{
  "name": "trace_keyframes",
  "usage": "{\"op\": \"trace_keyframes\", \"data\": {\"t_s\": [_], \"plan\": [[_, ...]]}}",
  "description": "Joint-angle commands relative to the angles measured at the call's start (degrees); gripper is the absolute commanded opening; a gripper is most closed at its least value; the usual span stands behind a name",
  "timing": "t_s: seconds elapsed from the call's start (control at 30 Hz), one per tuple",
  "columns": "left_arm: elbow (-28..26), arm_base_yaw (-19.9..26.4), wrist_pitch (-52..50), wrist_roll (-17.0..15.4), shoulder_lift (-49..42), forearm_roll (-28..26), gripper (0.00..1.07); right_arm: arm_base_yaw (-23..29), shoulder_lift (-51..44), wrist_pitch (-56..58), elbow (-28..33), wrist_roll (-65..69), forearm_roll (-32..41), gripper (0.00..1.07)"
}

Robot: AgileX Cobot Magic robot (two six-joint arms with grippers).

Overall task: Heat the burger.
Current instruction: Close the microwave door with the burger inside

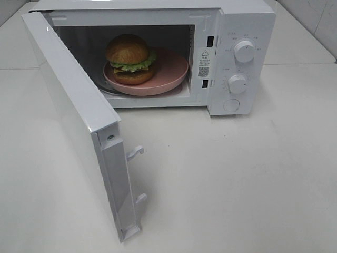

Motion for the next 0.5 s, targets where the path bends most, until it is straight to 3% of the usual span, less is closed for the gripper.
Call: {"op": "trace_keyframes", "data": {"t_s": [0.03,0.17,0.2,0.23,0.27,0.3,0.33,0.37,0.4,0.43,0.47,0.5], "plan": [[-0.6,0.1,-0.2,-0.5,-0.1,-0.4,1.0,-0.3,-1.5,-0.5,0.1,0.4,0.0,0.73],[-2.1,0.1,-3.7,-0.9,0.4,0.0,0.9,-0.3,-1.5,-0.5,0.1,0.4,0.0,0.73],[-2.1,0.1,-6.4,-2.9,1.6,0.0,0.8,-0.3,-1.5,-0.5,0.1,0.4,0.0,0.73],[-2.1,0.1,-6.4,-2.9,1.6,0.0,0.8,-0.3,-1.5,-0.5,0.1,0.4,0.0,0.73],[-2.1,0.1,-7.7,-3.7,2.2,0.0,0.74,-0.3,-1.5,-0.5,0.1,0.4,0.0,0.73],[-2.1,0.1,-11.4,-4.6,4.0,0.2,0.61,-0.3,-1.5,-0.5,0.1,0.4,0.0,0.73],[-2.1,0.1,-11.4,-4.6,4.0,0.2,0.61,-0.3,-1.5,-0.5,0.1,0.4,0.0,0.73],[-2.1,0.1,-13.4,-4.5,4.8,0.2,0.56,-0.3,-1.5,-0.5,0.1,0.4,0.0,0.73],[-2.0,0.1,-17.3,-4.5,7.0,0.2,0.43,-0.3,-1.5,-0.5,0.1,0.4,0.0,0.73],[-2.0,0.1,-17.3,-4.5,7.0,0.2,0.43,-0.3,-1.5,-0.5,0.1,0.4,0.0,0.73],[-1.9,0.1,-19.5,-4.4,8.3,0.2,0.37,-0.3,-1.5,-0.5,0.1,0.4,0.0,0.73],[-1.9,0.1,-22.8,-4.4,11.4,0.2,0.24,-0.3,-1.5,-0.5,0.1,0.4,0.0,0.73]]}}
